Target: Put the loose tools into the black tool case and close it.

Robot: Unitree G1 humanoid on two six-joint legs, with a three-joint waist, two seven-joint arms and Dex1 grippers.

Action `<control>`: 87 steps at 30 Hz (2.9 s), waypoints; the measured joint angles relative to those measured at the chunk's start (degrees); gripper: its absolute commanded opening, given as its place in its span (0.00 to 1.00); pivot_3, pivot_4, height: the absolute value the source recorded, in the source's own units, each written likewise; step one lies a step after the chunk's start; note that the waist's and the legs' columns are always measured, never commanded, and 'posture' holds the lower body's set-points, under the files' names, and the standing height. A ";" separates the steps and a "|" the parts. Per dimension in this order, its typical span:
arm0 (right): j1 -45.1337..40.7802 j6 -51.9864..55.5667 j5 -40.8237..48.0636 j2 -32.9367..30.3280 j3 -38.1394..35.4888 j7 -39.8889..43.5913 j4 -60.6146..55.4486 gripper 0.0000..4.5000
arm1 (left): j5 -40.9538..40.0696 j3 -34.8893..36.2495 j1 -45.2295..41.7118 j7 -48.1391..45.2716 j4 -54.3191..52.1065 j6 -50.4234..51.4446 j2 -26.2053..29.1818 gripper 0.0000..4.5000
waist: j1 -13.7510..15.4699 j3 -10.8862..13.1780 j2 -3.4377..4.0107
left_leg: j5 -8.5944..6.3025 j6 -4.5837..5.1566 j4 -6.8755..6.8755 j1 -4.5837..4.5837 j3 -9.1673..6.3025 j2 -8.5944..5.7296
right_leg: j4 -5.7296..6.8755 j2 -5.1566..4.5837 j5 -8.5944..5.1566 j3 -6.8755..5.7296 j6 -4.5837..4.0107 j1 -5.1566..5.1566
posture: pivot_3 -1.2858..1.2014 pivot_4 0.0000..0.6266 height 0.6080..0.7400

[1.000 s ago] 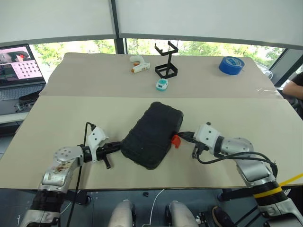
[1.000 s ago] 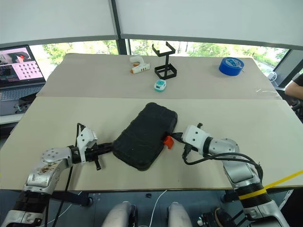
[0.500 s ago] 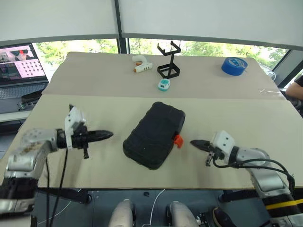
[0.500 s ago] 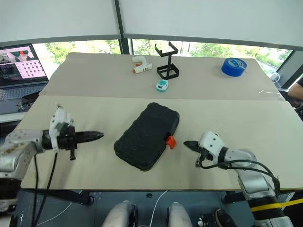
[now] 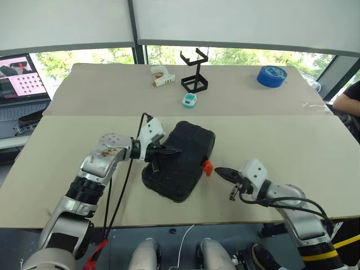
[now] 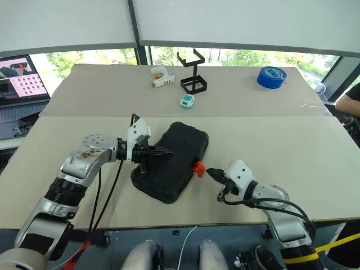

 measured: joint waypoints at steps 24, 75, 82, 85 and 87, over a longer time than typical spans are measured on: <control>-2.46 4.40 -2.33 0.07 2.96 1.05 1.90 0.00 | 1.42 -1.81 3.93 3.56 -6.70 4.31 -3.39 0.03 | 1.17 -0.46 0.35 | -0.03 0.04 -0.01 0.57 -0.03 -0.04 | -0.19 -0.05 -0.03 -0.15 0.01 0.74 | 0.52 0.24 1.00; 0.47 10.46 6.64 -1.83 -4.10 2.24 -6.88 0.00 | 4.80 -3.41 1.31 1.26 -0.03 0.64 -6.27 0.03 | 0.82 -0.99 0.66 | -0.07 0.06 -0.23 0.89 -0.14 0.03 | -0.33 -0.07 -0.13 -0.08 -0.10 0.95 | 0.52 0.24 1.00; -0.36 10.58 5.05 -0.65 -1.26 2.10 -3.99 0.00 | 4.82 -3.43 1.32 1.25 -0.04 0.63 -6.38 0.03 | 0.91 -1.00 0.65 | -0.07 0.07 -0.26 0.88 -0.14 0.03 | -0.37 -0.07 -0.14 -0.07 -0.10 0.93 | 0.52 0.24 1.00; -1.76 10.57 4.93 0.28 0.06 2.17 -3.54 0.00 | 4.82 -3.43 1.35 1.26 -0.08 0.64 -6.37 0.03 | 0.90 -0.99 0.65 | -0.07 0.07 -0.26 0.88 -0.14 0.04 | -0.38 -0.07 -0.15 -0.07 -0.10 0.93 | 0.52 0.24 1.00; -2.39 10.53 4.88 0.93 0.41 2.16 -3.35 0.00 | 4.82 -3.42 1.41 1.32 -0.14 0.64 -6.36 0.03 | 0.89 -1.00 0.65 | -0.07 0.07 -0.27 0.88 -0.13 0.04 | -0.38 -0.08 -0.15 -0.06 -0.10 0.92 | 0.52 0.24 1.00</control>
